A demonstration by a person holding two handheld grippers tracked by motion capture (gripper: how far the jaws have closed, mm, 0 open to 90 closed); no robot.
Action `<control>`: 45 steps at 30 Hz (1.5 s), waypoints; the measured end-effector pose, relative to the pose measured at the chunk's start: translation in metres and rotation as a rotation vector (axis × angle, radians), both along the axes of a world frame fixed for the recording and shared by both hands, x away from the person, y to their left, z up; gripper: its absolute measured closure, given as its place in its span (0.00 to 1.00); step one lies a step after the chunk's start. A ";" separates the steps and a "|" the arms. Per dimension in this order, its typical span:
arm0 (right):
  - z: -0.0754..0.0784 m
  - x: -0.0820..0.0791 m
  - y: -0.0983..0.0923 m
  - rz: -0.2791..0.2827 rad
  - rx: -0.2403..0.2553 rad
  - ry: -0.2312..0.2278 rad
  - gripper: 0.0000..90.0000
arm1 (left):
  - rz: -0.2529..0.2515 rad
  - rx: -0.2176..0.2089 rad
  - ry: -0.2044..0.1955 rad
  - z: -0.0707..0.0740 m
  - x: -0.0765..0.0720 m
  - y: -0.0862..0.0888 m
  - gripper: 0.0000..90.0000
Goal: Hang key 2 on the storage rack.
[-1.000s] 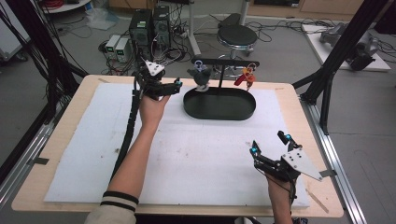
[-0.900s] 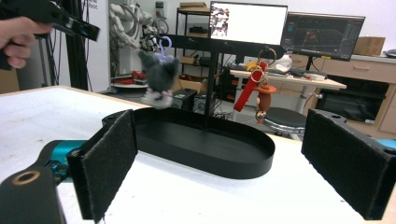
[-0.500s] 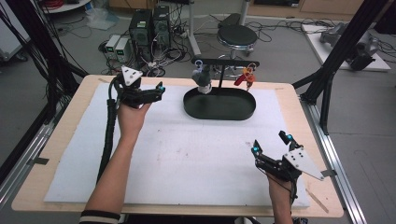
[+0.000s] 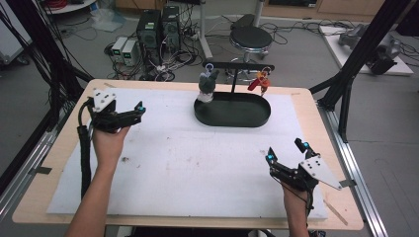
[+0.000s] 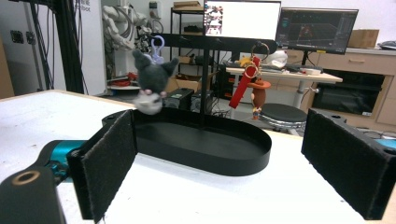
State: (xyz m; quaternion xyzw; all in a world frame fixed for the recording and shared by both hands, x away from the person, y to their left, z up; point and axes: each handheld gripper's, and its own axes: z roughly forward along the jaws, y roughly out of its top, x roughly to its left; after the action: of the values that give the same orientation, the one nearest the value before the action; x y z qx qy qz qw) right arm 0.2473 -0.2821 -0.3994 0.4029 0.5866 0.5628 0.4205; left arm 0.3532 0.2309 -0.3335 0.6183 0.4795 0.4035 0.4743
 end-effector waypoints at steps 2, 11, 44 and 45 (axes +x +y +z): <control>0.000 0.000 0.000 0.002 -0.003 0.000 0.11 | 0.005 -0.019 -0.008 -0.003 -0.007 0.010 0.02; 0.000 0.002 -0.002 -0.009 0.003 0.002 0.11 | -0.047 -0.074 -0.087 -0.009 -0.045 0.038 0.02; -0.008 0.000 -0.020 -0.033 0.048 0.005 0.11 | -0.048 -0.101 -0.182 -0.061 -0.105 0.077 0.02; -0.008 0.000 -0.020 -0.033 0.051 0.004 0.11 | -0.047 -0.097 -0.182 -0.061 -0.105 0.076 0.02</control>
State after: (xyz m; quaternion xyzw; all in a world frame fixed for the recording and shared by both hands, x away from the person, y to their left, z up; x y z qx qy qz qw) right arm 0.2474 -0.3023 -0.4075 0.4241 0.5664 0.5697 0.4181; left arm 0.2483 0.3070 -0.3950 0.5665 0.4388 0.4228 0.5547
